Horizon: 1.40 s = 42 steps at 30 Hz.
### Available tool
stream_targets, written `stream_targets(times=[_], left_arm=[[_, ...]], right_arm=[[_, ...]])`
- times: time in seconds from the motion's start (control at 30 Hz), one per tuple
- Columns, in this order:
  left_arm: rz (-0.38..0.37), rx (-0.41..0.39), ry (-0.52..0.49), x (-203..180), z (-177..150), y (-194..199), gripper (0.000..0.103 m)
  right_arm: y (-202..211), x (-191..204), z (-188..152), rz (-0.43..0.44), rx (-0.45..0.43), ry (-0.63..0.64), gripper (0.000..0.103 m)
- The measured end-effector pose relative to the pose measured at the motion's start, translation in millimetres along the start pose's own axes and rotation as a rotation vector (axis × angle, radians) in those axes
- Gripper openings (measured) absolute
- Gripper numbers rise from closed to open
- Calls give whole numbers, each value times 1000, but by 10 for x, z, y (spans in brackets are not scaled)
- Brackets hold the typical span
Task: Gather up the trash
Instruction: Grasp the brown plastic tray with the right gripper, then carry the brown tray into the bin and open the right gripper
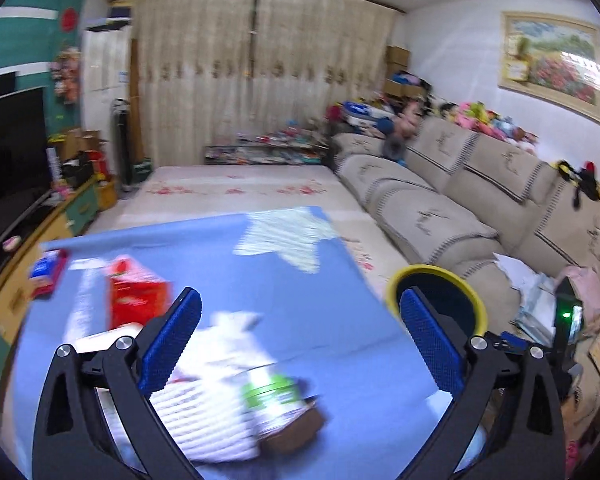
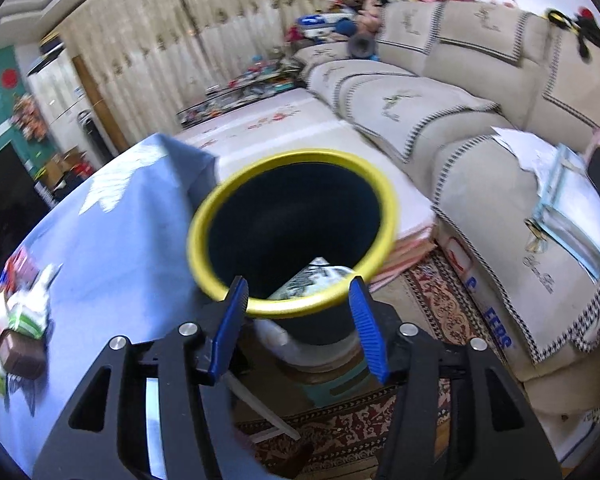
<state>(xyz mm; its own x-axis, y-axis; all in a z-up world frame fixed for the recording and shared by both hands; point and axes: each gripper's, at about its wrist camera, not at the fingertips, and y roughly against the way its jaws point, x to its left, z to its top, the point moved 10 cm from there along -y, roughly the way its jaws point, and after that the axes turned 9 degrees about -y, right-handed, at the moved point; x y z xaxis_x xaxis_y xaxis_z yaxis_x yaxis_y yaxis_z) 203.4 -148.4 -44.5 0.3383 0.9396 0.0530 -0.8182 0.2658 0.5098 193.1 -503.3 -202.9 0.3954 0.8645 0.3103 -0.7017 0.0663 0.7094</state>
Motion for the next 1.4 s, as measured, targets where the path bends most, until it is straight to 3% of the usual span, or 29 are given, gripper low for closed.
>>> stream_targets(times=[0.23, 0.5, 0.6, 0.83, 1.2, 1.27, 1.4], left_arm=[[127, -24, 85, 806, -340, 450, 98], [183, -22, 144, 1090, -552, 606, 98], [185, -15, 168, 1188, -670, 629, 98], [180, -6, 182, 1200, -772, 610, 98], [167, 13, 180, 1152, -793, 533, 98], [165, 16, 178, 1150, -796, 514, 98], [163, 23, 177, 1134, -812, 467, 98]], right_arm=[[132, 1139, -344, 176, 58, 196, 53], [566, 2256, -901, 458, 118, 417, 61], [581, 2471, -1141, 454, 121, 517, 62], [461, 2661, -1392, 452, 148, 586, 62], [239, 2769, -1474, 441, 163, 603, 63], [241, 2770, -1472, 446, 162, 599, 57], [267, 2747, -1471, 447, 168, 601, 56]])
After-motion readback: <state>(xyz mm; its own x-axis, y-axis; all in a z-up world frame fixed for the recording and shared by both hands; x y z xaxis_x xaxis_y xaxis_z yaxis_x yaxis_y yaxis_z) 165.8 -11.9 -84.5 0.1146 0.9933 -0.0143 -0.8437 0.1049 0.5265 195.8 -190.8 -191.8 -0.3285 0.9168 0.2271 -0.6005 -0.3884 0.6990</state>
